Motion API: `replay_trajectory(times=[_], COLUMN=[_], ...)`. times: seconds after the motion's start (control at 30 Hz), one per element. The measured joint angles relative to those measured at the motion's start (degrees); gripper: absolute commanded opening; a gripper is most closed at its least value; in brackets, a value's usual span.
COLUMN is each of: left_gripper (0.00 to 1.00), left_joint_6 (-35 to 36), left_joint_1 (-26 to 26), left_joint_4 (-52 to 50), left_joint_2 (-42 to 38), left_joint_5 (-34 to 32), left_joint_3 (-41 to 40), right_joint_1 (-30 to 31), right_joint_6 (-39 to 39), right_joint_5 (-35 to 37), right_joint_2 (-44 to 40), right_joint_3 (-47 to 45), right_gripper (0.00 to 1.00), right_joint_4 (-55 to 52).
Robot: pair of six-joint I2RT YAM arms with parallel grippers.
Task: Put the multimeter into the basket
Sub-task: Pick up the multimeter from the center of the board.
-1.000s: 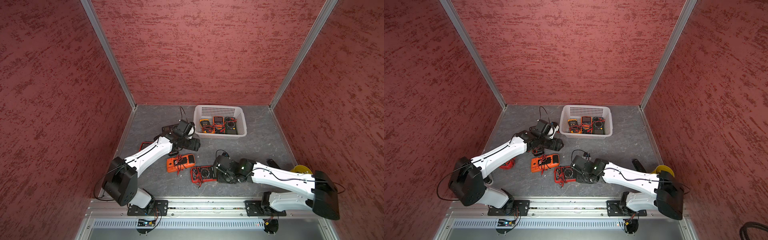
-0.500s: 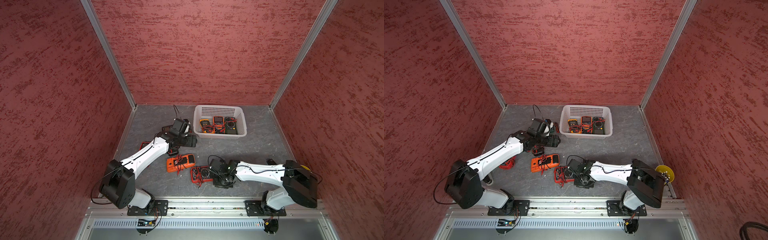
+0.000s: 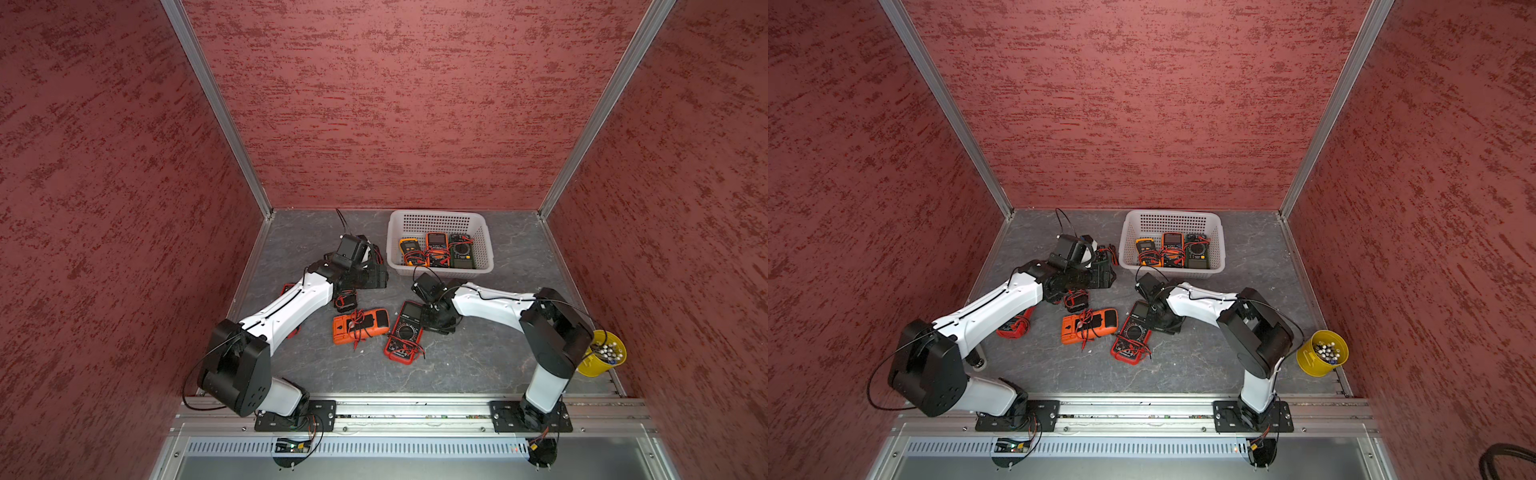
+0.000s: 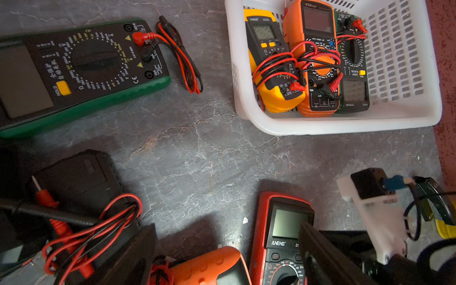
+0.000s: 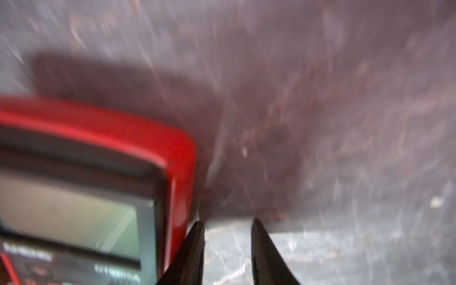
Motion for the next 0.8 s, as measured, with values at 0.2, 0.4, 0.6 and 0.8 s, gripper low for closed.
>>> replay_trajectory(times=[0.2, 0.4, 0.6, 0.8], left_gripper=[0.98, 1.00, 1.00, 1.00], left_joint_6=[-1.4, -3.0, -3.9, -3.7], left_joint_1=[1.2, 3.8, 7.0, 10.4], left_joint_4=[0.2, 0.8, 1.0, 1.0], left_joint_2=[-0.8, -2.9, -3.7, -4.1], left_joint_5=[-0.7, -1.3, -1.6, -0.9], left_joint_3=[-1.0, -2.9, -3.9, -4.5], right_joint_1=[-1.3, 0.5, 6.7, 14.5], right_joint_6=[-2.7, -0.5, 0.4, -1.5], right_joint_5=[0.8, 2.2, 3.4, 3.4], right_joint_2=[2.6, -0.9, -4.0, -1.4], right_joint_3=[5.9, 6.0, 10.2, 12.5], right_gripper=[0.70, 0.99, 0.99, 0.99], right_joint_4=[-0.3, -3.9, -7.1, -7.0])
